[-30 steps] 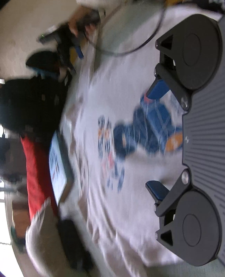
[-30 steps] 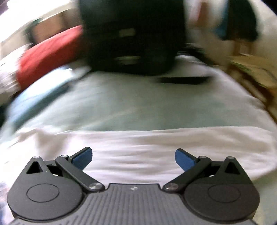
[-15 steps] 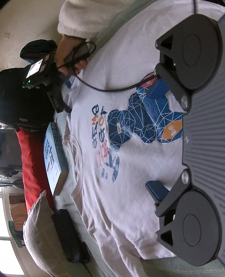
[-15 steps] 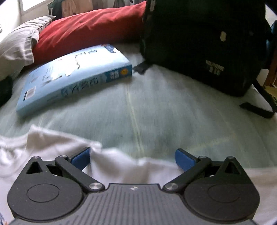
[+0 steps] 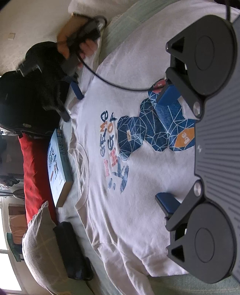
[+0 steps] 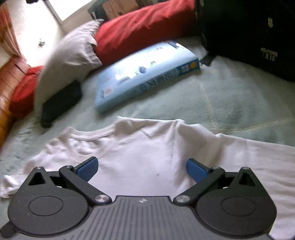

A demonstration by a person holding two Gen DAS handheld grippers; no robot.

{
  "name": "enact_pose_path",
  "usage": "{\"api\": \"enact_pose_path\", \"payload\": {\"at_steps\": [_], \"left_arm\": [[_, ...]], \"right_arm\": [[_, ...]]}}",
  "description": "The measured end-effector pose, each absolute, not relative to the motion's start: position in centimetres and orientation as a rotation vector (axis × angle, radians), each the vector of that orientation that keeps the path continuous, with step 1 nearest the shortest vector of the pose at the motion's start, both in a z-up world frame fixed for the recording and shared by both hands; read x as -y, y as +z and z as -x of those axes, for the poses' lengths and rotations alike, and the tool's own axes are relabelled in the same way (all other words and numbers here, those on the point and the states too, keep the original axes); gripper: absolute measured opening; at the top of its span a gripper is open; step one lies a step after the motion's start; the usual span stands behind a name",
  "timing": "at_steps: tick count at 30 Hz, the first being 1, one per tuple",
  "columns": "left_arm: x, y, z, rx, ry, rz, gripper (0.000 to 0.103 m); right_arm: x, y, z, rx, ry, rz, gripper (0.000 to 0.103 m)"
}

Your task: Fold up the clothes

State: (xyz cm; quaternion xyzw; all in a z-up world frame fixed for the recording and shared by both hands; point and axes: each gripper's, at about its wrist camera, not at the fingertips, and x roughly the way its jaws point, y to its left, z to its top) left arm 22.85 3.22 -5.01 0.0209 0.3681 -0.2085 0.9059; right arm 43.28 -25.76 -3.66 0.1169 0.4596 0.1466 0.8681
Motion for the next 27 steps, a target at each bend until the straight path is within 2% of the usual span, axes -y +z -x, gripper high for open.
{"api": "enact_pose_path", "payload": {"at_steps": [7,14,17,23,27], "left_arm": [[-3.3,-5.1,-22.9,-0.764,-0.432,-0.041,0.100],[-3.4,-5.0,-22.9,-0.764,-0.434,-0.034,0.100],[-3.4,-5.1,-23.0,-0.764,-0.434,-0.034,0.100],[-3.3,-5.1,-23.1,-0.766,-0.434,-0.028,0.100],[-3.3,-5.1,-23.0,-0.763,-0.437,-0.028,0.100]], "right_arm": [[25.2,-5.2,-46.2,-0.886,0.279,-0.184,0.103],[25.6,-2.3,-44.5,-0.803,0.291,-0.207,0.103],[25.8,-2.1,-43.7,-0.823,0.314,-0.235,0.103],[24.4,-5.1,-45.5,-0.883,0.326,-0.243,0.103],[24.0,-4.9,-46.0,-0.855,0.311,-0.177,0.103]]}}
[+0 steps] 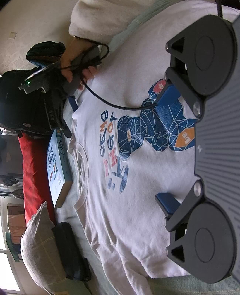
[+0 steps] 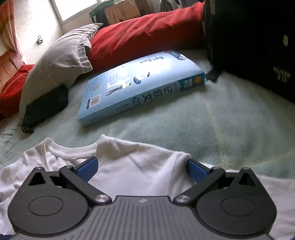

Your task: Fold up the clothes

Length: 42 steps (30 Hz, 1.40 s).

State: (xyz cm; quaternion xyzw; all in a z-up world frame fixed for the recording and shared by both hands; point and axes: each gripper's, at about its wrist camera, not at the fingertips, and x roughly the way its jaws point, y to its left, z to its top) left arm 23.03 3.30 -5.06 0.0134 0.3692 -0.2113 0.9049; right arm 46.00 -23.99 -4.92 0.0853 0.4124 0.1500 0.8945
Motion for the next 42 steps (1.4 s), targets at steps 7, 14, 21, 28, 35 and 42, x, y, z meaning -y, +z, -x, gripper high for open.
{"api": "enact_pose_path", "payload": {"at_steps": [7,14,21,28,35,42], "left_arm": [[-3.3,-4.5,-22.5,-0.730,-0.505,-0.002,0.100],[-2.5,-4.5,-22.0,-0.725,-0.612,0.004,0.100],[-2.4,-4.3,-21.5,-0.709,-0.649,0.003,0.100],[-1.7,-3.7,-20.1,-0.666,-0.790,0.002,0.100],[-0.4,-4.0,-19.7,-0.682,-0.822,-0.049,0.101],[-0.3,-5.3,-21.0,-0.744,-0.754,-0.048,0.101]], "right_arm": [[26.6,-2.0,-42.1,-0.818,0.296,-0.220,0.103],[27.0,-5.6,-44.3,-0.861,0.218,-0.179,0.103],[29.2,-3.0,-42.7,-0.812,0.176,-0.172,0.103],[33.1,-3.4,-36.2,-0.796,0.044,-0.034,0.103],[37.6,-5.9,-30.6,-0.781,0.001,-0.075,0.103],[44.0,-3.1,-26.6,-0.714,-0.043,-0.118,0.103]]}}
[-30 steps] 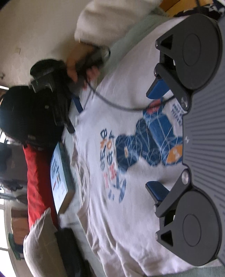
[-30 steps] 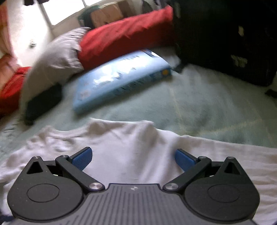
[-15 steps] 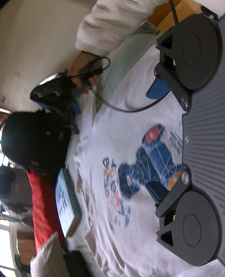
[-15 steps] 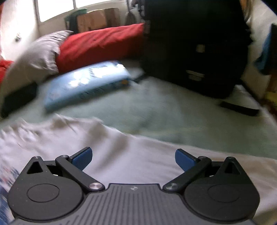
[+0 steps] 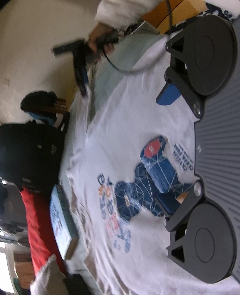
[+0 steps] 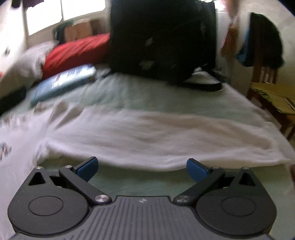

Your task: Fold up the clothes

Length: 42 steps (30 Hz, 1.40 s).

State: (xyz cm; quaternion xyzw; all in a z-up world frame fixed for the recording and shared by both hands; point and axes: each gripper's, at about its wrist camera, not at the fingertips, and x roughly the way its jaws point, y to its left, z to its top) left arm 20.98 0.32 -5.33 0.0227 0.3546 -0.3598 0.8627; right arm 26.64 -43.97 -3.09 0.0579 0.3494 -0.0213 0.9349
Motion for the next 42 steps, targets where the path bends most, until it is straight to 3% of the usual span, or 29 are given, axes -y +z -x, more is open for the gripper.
{"api": "enact_pose_path", "payload": {"at_steps": [5,12,22,30,35,42], "left_arm": [[0.2,-5.7,-21.0,-0.745,-0.739,-0.076,0.102],[1.3,-6.1,-21.0,-0.734,-0.707,-0.135,0.102],[1.5,-6.3,-21.2,-0.725,-0.701,-0.139,0.102],[1.6,-6.4,-21.1,-0.719,-0.700,-0.146,0.102],[1.5,-6.5,-21.1,-0.716,-0.702,-0.143,0.102],[1.6,-6.5,-21.1,-0.715,-0.702,-0.143,0.102]], "right_arm": [[52.6,-2.1,-28.4,-0.703,-0.094,-0.356,0.103],[60.1,-5.5,-32.7,-0.724,-0.102,-0.532,0.103],[60.8,-4.8,-30.0,-0.668,-0.228,-0.398,0.103],[56.8,-7.3,-27.4,-0.783,-0.166,-0.116,0.103],[56.6,-5.2,-26.4,-0.767,-0.218,-0.109,0.103],[54.6,-6.8,-28.8,-0.814,-0.120,-0.066,0.103]]}}
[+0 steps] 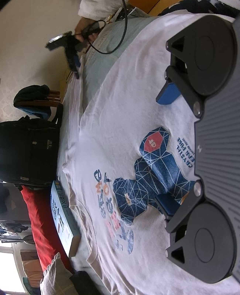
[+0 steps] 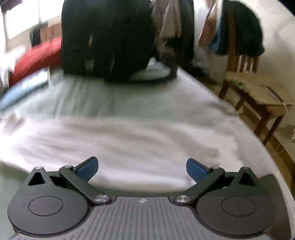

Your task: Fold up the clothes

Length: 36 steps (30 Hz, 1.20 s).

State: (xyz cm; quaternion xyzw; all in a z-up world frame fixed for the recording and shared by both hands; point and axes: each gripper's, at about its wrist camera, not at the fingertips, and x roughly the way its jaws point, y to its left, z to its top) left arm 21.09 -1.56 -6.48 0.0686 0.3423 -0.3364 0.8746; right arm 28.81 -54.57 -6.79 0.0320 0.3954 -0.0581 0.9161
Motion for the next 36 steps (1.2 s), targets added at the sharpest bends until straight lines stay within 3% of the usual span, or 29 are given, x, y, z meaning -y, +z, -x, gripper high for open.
{"api": "enact_pose_path", "payload": {"at_steps": [8,12,19,29,36], "left_arm": [[1.6,-6.4,-21.1,-0.715,-0.699,-0.151,0.102],[1.9,-6.0,-21.0,-0.722,-0.687,-0.163,0.102],[1.8,-2.3,-19.0,-0.699,-0.648,-0.208,0.102],[2.1,-1.1,-12.9,-0.752,-0.563,-0.321,0.102],[-0.1,-3.8,-9.4,-0.854,-0.457,-0.271,0.102]], "right_arm": [[59.6,-4.3,-27.4,-0.697,-0.193,-0.335,0.103],[62.3,-5.9,-30.0,-0.727,-0.226,-0.436,0.103],[60.8,-3.8,-27.3,-0.720,-0.342,-0.357,0.103],[43.2,2.8,-19.6,-0.721,0.274,-0.162,0.103],[31.0,1.1,-16.7,-0.742,0.532,-0.104,0.103]]}}
